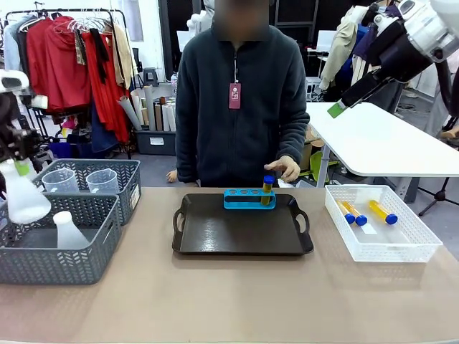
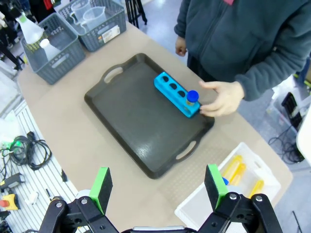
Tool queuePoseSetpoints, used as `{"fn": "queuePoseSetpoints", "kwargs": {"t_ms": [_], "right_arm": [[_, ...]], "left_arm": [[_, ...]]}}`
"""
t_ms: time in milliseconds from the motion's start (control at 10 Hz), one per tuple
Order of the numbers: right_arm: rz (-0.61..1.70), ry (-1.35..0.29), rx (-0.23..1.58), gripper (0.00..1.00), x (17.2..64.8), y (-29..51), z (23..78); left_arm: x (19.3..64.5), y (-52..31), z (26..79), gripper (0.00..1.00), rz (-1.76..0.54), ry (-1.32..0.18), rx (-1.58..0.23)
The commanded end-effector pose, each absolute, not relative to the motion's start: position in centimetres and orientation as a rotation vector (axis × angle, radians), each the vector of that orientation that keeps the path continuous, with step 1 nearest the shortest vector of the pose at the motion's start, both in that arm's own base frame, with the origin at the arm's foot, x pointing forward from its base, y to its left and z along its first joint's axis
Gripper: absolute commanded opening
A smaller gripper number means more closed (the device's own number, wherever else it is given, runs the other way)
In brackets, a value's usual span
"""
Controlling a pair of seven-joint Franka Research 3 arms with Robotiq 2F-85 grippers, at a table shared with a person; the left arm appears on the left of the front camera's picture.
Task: Prepare the laboratory tools.
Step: Pick up one Small flask and place it on the Handle tray.
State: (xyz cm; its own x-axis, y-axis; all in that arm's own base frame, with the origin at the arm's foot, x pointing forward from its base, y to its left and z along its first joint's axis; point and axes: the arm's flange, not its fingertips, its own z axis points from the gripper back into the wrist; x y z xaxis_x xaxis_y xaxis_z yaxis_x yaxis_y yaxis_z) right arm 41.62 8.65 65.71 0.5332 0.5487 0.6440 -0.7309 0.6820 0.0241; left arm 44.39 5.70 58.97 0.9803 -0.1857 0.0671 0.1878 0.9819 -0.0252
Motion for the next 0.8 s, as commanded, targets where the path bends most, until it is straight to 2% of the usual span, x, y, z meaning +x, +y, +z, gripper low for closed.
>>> {"fn": "queuePoseSetpoints", "kwargs": {"t_ms": [0, 400, 600, 700], "right_arm": [[0.777, -0.651, 0.309, 1.0, 41.5, 8.6, 65.7], [0.777, -0.651, 0.309, 1.0, 41.5, 8.6, 65.7], [0.777, -0.651, 0.309, 1.0, 41.5, 8.6, 65.7], [0.777, -0.651, 0.309, 1.0, 41.5, 8.6, 65.7]], "left_arm": [[44.4, 4.1, 63.0, 0.0, -0.217, -0.127, 0.04], [44.2, -0.8, 70.3, 0.0, -0.346, -0.198, 0.041], [44.0, -3.6, 71.7, 0.0, -0.431, -0.224, 0.065], [43.6, -2.0, 70.7, 0.0, -0.355, -0.212, 0.029]]}}
